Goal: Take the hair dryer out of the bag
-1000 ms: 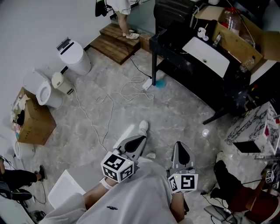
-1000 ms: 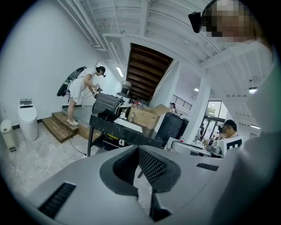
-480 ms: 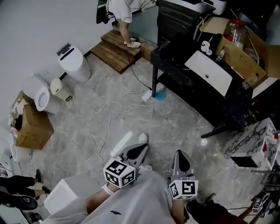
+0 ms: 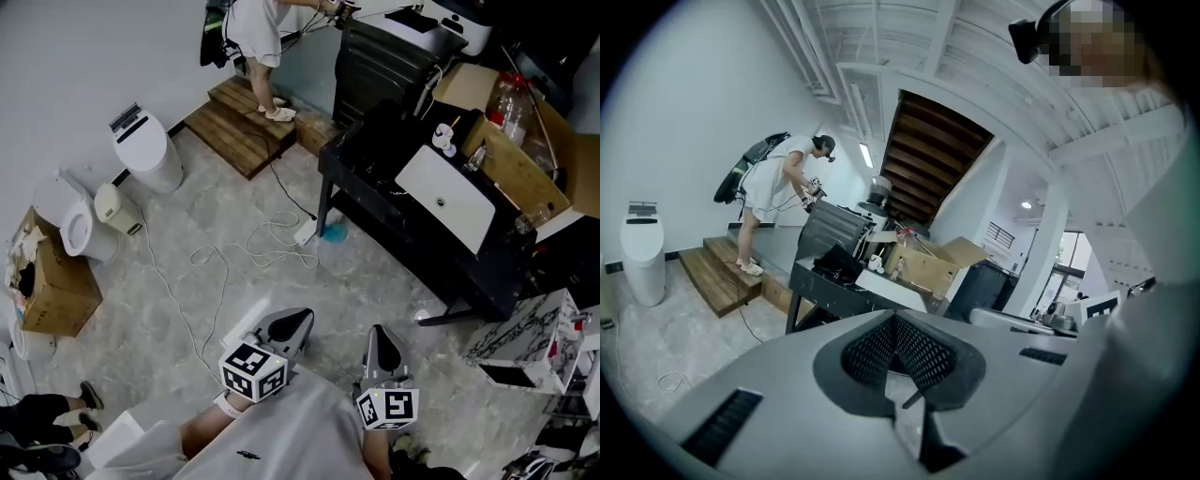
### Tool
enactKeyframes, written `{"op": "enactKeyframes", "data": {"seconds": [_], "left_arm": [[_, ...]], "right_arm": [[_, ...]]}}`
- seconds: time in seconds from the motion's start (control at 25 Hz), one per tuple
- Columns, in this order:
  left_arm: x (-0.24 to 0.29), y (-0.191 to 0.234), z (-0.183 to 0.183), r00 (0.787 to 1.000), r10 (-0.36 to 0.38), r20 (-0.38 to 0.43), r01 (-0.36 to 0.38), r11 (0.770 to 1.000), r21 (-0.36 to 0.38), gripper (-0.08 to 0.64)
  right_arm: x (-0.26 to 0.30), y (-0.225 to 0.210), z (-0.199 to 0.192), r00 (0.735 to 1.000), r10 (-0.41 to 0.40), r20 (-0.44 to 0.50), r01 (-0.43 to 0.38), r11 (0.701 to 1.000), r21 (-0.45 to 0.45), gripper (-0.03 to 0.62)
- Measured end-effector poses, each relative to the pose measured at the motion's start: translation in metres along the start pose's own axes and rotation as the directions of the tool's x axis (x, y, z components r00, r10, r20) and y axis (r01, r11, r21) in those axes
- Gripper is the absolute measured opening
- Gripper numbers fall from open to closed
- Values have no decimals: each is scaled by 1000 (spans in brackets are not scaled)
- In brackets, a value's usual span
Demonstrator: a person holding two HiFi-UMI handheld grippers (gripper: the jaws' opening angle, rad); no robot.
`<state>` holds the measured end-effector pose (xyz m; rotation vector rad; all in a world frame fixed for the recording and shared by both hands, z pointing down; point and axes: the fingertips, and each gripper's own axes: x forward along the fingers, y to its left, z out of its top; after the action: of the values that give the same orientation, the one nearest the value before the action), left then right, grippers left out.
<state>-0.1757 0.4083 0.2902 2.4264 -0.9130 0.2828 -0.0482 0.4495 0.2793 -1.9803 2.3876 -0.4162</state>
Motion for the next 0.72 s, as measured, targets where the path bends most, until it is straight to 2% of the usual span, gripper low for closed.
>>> {"op": "enactKeyframes", "data": {"seconds": [0.16, 0.28, 0.48, 0.72], "left_arm": [[19, 37, 27, 1000, 3, 11, -2, 1000, -3, 8], [31, 67, 45, 1000, 5, 17, -4, 1000, -12, 8], [45, 103, 84, 999, -14, 47, 13, 1000, 9, 8], [67, 128, 92, 998, -49, 35, 50, 999, -11, 8]], "right_arm": [[54, 1, 14, 1000, 15, 4, -15, 1000, -1, 12], [91, 4, 20, 999, 28, 15, -29, 999, 40, 12], [139, 6, 33, 1000, 6, 30, -6, 1000, 13, 12], [166, 8, 28, 1000, -28, -7, 28, 1000, 15, 12]]}}
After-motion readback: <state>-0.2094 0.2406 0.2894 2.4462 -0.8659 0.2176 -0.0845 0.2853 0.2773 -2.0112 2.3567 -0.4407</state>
